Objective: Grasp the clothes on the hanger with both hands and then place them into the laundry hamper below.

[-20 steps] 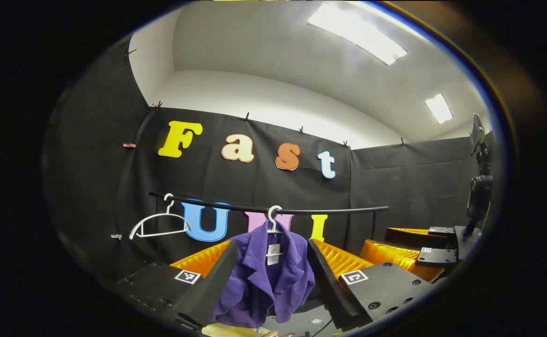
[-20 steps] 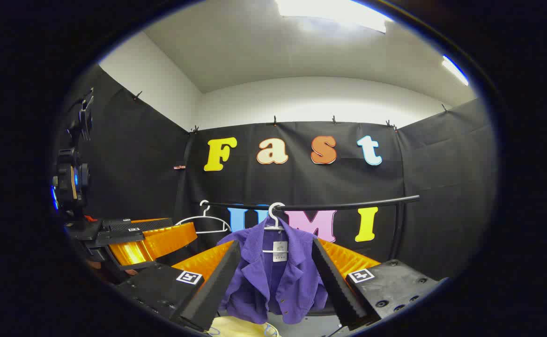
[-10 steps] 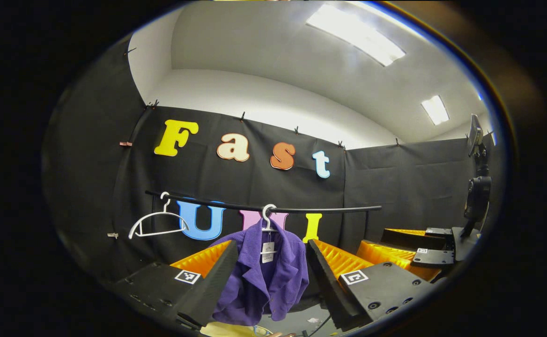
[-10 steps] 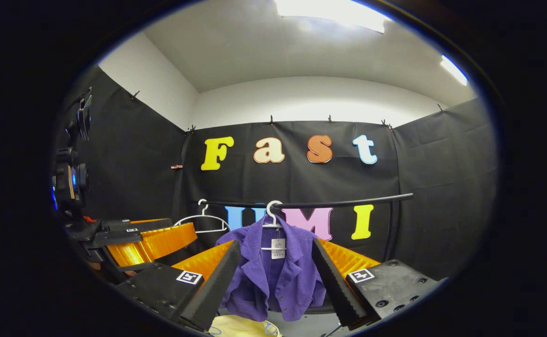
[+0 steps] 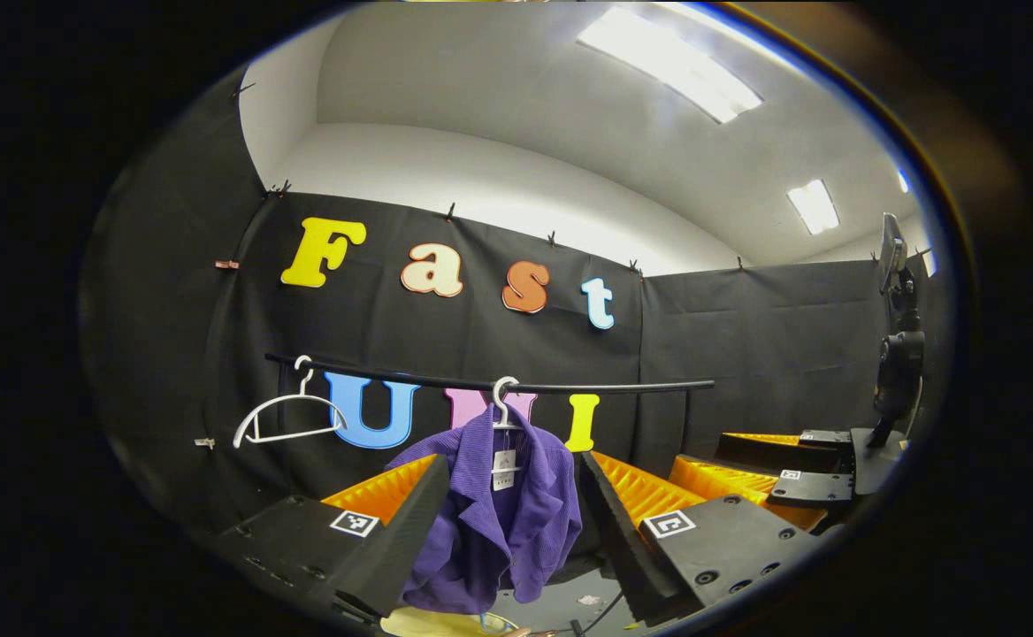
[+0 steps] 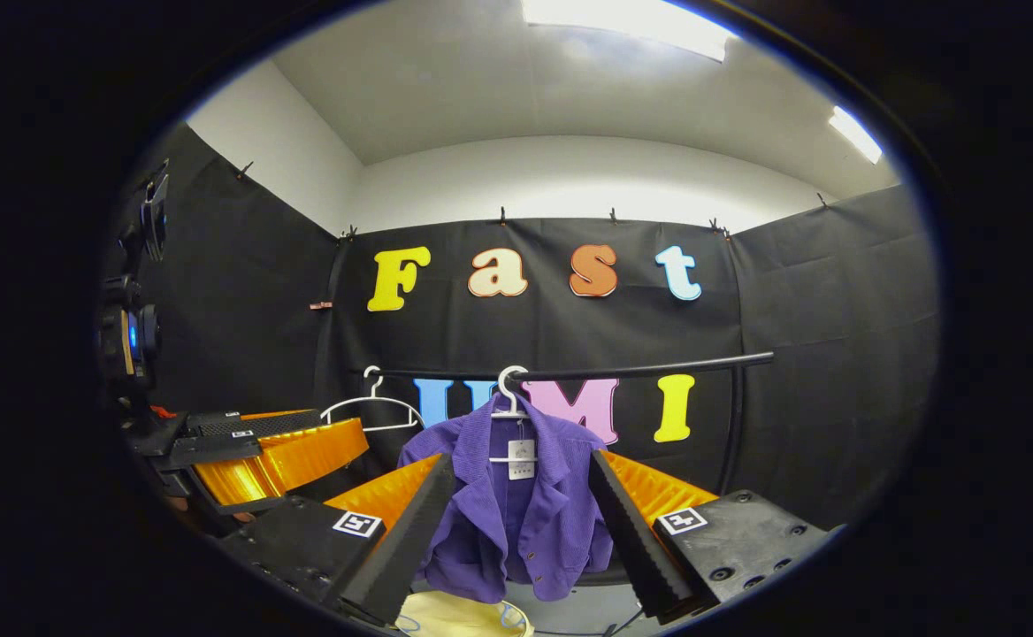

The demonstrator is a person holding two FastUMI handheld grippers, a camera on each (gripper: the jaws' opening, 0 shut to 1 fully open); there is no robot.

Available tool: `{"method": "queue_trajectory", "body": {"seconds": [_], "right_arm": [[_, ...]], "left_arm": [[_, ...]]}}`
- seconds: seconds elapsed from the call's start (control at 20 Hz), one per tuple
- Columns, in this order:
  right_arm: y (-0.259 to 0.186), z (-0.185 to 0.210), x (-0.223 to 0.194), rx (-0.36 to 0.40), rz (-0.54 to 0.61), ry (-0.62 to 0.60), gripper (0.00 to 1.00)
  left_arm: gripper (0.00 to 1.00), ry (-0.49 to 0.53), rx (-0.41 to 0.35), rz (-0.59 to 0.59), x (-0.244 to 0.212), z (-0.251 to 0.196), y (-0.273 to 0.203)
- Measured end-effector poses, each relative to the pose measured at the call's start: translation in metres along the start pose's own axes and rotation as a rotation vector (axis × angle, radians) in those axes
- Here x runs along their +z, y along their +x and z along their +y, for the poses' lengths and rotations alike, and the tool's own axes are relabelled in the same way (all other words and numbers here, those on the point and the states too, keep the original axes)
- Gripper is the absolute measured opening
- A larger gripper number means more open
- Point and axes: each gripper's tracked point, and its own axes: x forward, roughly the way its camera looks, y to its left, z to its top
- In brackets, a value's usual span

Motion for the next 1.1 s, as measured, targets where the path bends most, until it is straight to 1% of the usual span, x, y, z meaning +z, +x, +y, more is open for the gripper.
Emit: {"method": "queue_trajectory", "body": {"seconds": [0.1, 0.35, 0.5, 0.6, 0.7, 0.85, 0.95, 1.1], "right_arm": [[-0.011, 0.008, -0.003, -0.008, 0.002, -0.005, 0.97], [-0.007, 0.017, -0.020, -0.043, 0.037, -0.028, 0.97], [0.001, 0.013, -0.032, -0.061, 0.056, -0.030, 0.97], [0.015, 0.004, -0.043, -0.068, 0.072, -0.034, 0.97], [0.036, -0.007, -0.055, -0.061, 0.079, -0.022, 0.97], [0.083, -0.029, -0.082, -0.042, 0.102, 0.019, 0.97], [0.115, -0.040, -0.106, -0.010, 0.130, 0.045, 0.97], [0.157, -0.055, -0.139, 0.032, 0.175, 0.034, 0.97]], "left_arm": [[0.93, -0.006, -0.018, 0.008, -0.003, 0.006, -0.002], [0.93, -0.025, -0.067, 0.041, -0.019, 0.014, -0.001], [0.93, -0.030, -0.072, 0.064, -0.035, 0.018, 0.008], [0.93, -0.032, -0.077, 0.091, -0.049, 0.018, 0.021], [0.93, -0.031, -0.060, 0.104, -0.061, 0.022, 0.039], [0.93, -0.044, -0.020, 0.119, -0.087, 0.025, 0.078], [0.93, -0.062, 0.022, 0.141, -0.110, 0.028, 0.109], [0.93, -0.078, 0.081, 0.166, -0.143, 0.031, 0.157]]}}
